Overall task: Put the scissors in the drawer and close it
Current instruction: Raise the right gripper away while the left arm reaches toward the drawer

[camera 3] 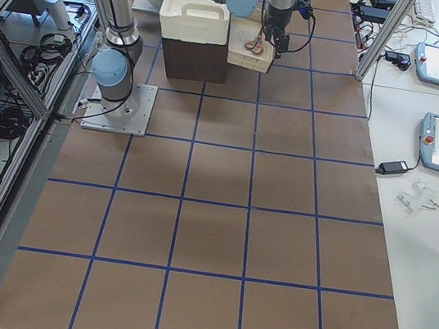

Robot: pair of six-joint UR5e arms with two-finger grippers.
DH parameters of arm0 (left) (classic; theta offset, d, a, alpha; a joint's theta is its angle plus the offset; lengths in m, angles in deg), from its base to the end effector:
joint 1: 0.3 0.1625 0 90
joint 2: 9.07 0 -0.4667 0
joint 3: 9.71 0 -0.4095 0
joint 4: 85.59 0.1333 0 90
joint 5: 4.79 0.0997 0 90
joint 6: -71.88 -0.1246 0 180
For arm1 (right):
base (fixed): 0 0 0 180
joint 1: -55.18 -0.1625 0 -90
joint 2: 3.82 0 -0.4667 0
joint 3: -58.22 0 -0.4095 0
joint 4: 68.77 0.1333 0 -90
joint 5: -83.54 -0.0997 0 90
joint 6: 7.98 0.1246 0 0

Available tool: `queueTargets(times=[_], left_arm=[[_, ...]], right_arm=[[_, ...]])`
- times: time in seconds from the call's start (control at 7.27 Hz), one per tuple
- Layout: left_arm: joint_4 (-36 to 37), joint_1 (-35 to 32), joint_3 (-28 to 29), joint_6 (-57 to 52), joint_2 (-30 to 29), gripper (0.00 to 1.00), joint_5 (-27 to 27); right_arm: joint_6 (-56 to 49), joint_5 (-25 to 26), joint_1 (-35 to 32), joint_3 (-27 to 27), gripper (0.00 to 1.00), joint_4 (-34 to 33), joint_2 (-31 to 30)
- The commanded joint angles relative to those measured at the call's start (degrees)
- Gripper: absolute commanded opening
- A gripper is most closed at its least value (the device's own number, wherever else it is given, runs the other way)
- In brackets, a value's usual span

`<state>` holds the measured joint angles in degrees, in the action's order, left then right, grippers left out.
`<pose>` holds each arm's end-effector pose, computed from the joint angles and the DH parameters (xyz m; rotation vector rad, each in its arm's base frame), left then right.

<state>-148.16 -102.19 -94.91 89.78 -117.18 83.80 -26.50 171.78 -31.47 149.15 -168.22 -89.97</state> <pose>-0.2716 -0.6282 0.4153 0.1544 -3.0303 0.3536 0.1048 -0.5560 0.4780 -0.4143 3.0964 -0.1342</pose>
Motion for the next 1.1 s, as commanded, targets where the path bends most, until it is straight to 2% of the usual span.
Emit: queueTargets(times=[0.0, 0.28, 0.96], left_arm=[[0.6, -2.1, 6.5, 3.2, -7.4, 1.00, 0.4], [1.4, -4.4, 10.7, 7.7, -12.5, 1.00, 2.2], [0.4, -6.1, 13.1, 8.7, -19.6, 1.00, 2.1]], right_arm=[[17.3, 0.3, 0.3, -0.1, 1.00, 1.4, -0.3], [18.1, 4.6, 0.3, -0.3, 1.00, 3.7, -1.1], [24.3, 3.7, 1.7, -0.3, 1.00, 3.6, -1.2]])
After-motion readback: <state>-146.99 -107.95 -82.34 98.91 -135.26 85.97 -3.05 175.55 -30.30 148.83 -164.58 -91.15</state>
